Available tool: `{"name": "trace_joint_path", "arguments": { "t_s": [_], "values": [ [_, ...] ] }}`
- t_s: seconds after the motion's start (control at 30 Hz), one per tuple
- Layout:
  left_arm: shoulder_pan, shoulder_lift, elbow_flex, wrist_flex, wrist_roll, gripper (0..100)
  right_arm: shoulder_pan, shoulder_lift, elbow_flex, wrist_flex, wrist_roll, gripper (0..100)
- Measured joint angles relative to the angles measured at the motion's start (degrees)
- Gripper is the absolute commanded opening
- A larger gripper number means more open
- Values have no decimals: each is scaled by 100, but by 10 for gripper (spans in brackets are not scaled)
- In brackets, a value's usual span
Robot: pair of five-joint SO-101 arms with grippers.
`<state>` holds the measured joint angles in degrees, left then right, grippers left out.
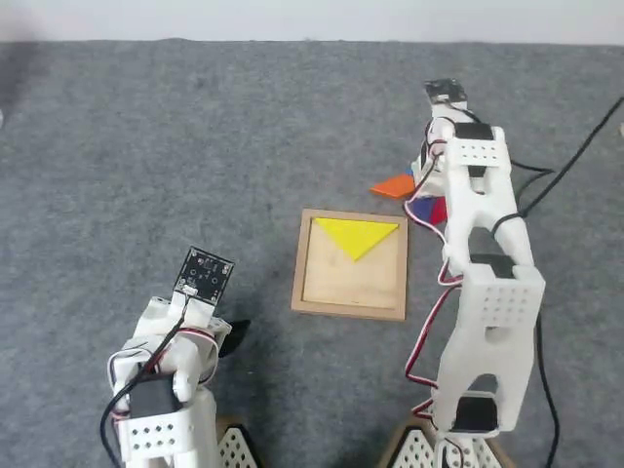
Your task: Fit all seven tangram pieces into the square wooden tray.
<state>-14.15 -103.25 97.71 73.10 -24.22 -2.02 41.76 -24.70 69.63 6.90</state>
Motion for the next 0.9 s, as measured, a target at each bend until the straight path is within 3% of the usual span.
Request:
{"name": "trace_joint_path", "arguments": {
  "t_s": [0.2, 0.5, 0.9],
  "values": [
    [0, 0, 0, 0, 0, 368, 88, 185, -273, 97, -571, 379],
    [0, 0, 0, 0, 0, 368, 290, 290, -264, 642, -835, 379],
    [0, 0, 0, 0, 0, 368, -132, 290, -264, 668, -571, 379]
  ]
}}
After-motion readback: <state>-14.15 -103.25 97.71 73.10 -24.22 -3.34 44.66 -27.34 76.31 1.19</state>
